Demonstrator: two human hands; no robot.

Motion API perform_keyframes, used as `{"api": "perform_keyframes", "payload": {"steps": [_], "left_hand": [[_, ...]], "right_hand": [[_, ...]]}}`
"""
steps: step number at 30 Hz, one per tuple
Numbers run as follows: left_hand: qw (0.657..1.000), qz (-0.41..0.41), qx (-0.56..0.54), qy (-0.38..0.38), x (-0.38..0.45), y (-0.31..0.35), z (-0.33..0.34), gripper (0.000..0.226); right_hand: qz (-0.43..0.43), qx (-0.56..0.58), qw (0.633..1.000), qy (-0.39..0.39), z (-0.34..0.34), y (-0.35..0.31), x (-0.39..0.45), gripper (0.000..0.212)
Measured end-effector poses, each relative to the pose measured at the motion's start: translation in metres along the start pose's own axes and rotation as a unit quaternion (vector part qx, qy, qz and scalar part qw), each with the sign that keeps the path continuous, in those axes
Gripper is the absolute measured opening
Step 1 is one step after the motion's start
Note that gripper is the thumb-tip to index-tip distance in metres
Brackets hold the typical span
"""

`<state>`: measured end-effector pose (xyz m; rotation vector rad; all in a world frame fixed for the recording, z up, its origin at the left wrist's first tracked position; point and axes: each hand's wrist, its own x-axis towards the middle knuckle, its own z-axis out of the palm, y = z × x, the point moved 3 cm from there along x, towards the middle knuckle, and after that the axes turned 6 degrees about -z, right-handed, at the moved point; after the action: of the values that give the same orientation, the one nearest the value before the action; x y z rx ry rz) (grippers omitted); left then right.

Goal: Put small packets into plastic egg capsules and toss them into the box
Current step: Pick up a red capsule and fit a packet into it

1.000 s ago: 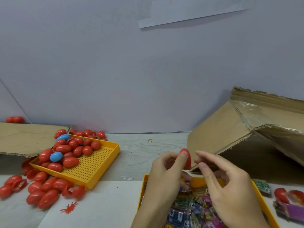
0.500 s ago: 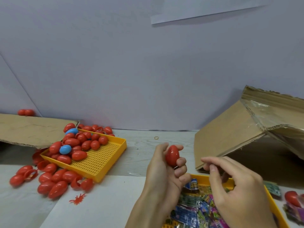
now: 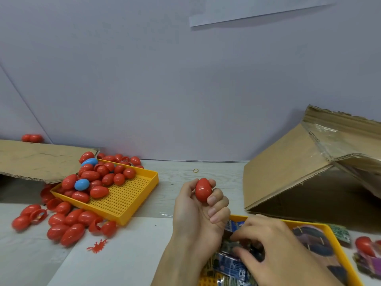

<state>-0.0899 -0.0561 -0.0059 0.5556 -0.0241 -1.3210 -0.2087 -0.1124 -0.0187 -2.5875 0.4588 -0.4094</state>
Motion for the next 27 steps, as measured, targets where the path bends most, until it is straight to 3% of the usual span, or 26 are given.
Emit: {"api": "perform_keyframes", "payload": {"steps": [8,11,15,19,27], "left_hand": [[0.997,0.069,0.041,-0.013,0.0,0.005,0.002,0.017],[0.981,0.131,0.13,0.061,0.005,0.005,0.0,0.013],[0.933,0.208,0.254,0.146,0.01,0.005,-0.005,0.005],[0.91,0.225,0.302,0.174,0.011,0.006,-0.008,0.004],[0.904,0.225,0.318,0.178,0.01,0.006,-0.008,0.009]], "right_hand": [[0.022,-0.009,0.997,-0.068,0.005,0.007,0.004,0.027],[0.012,-0.01,0.998,-0.066,0.005,0.007,0.003,0.024],[0.008,-0.014,0.999,-0.032,0.003,0.004,0.001,0.021],[0.007,-0.013,1.0,-0.014,-0.001,0.0,0.001,0.019],[-0.017,0.008,0.997,-0.072,-0.009,-0.003,0.005,0.025]]}}
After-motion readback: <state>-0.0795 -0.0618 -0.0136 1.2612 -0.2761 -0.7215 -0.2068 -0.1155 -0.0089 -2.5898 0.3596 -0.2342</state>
